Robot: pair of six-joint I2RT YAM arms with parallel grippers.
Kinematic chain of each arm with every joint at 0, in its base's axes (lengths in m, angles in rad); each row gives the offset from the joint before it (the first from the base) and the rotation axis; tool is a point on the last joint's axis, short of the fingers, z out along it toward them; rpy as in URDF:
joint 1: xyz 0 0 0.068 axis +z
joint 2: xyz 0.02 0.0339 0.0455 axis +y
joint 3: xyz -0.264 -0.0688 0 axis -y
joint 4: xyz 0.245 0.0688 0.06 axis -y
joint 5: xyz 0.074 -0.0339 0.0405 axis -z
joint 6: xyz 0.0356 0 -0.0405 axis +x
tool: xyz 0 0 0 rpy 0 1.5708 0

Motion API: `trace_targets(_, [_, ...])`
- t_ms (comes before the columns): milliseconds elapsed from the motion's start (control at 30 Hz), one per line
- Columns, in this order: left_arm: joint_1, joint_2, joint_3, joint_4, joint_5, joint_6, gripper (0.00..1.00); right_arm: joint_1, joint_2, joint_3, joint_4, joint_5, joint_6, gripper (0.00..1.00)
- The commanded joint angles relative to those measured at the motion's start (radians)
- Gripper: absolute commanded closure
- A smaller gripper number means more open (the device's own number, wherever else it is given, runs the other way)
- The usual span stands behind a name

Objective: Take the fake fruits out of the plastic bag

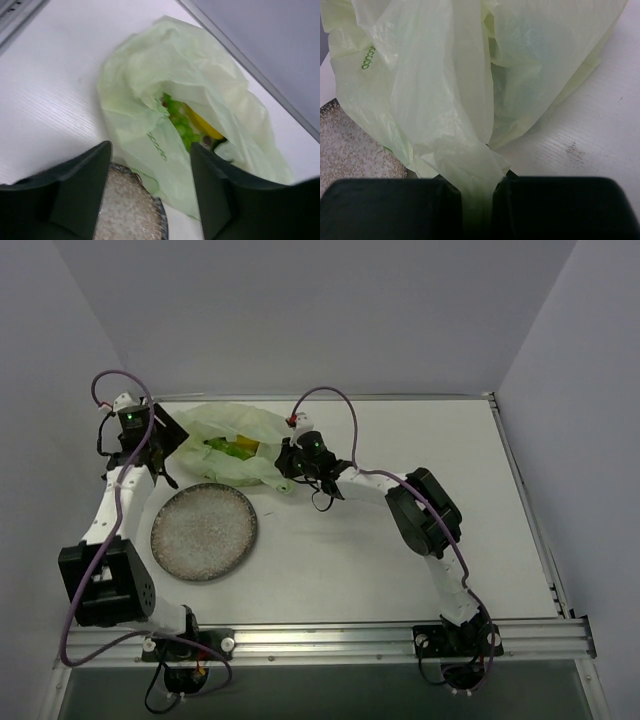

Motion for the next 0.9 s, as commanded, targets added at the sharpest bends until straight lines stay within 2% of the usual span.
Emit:
trace_targets(0, [-0.063, -0.125, -0.088, -0.007, -0.056, -0.046, 0.44, -0.009, -0.059, 0.001, 0.048, -0.014, 0.018, 1.00])
trace_targets(33, [-0.093, -0.150, -0.103, -0.002, -0.062, -0.056, 0.61, -0.011, -0.062, -0.001, 0.049, -0.017, 0.021, 1.00])
trace_targets(100, [-0.127, -0.148, -0.106, 0.003, -0.062, -0.074, 0.75, -0.011, -0.067, -0.004, 0.054, -0.028, 0.021, 1.00])
trace_targets(133, [-0.155, -0.127, -0.096, -0.009, -0.068, -0.074, 0.86, -0.011, -0.073, -0.005, 0.054, -0.031, 0.022, 1.00])
trace_targets(200, [-0.218, -0.093, -0.054, -0.022, -0.109, -0.073, 0.97, -0.011, -0.079, -0.004, 0.052, -0.030, 0.021, 1.00])
trace_targets(267, [-0.256, -0.034, -0.033, -0.019, -0.120, -0.083, 0.98, -0.014, -0.088, 0.001, 0.048, -0.028, 0.022, 1.00])
trace_targets(500, [-0.267, 0.161, 0.043, 0.042, -0.071, -0.149, 0.96, -0.017, -0.093, 0.031, 0.023, -0.039, 0.016, 1.00])
trace_targets(567, [-0.276, 0.189, 0.064, 0.087, -0.058, -0.166, 0.86, -0.017, -0.091, 0.037, 0.014, -0.044, 0.018, 1.00])
trace_targets(600, [-0.278, 0.203, 0.072, 0.108, -0.050, -0.175, 0.74, -0.017, -0.091, 0.037, 0.015, -0.048, 0.019, 1.00])
trace_targets(667, [-0.282, 0.246, 0.101, 0.150, -0.039, -0.192, 0.64, -0.017, -0.096, 0.027, 0.029, -0.054, 0.024, 1.00])
trace_targets(733, [-0.292, 0.284, 0.125, 0.167, -0.039, -0.198, 0.56, -0.017, -0.091, 0.015, 0.032, -0.057, 0.030, 1.00])
trace_targets(867, [-0.302, 0.348, 0.178, 0.167, -0.039, -0.203, 0.54, -0.015, -0.084, -0.010, 0.058, -0.067, 0.042, 1.00])
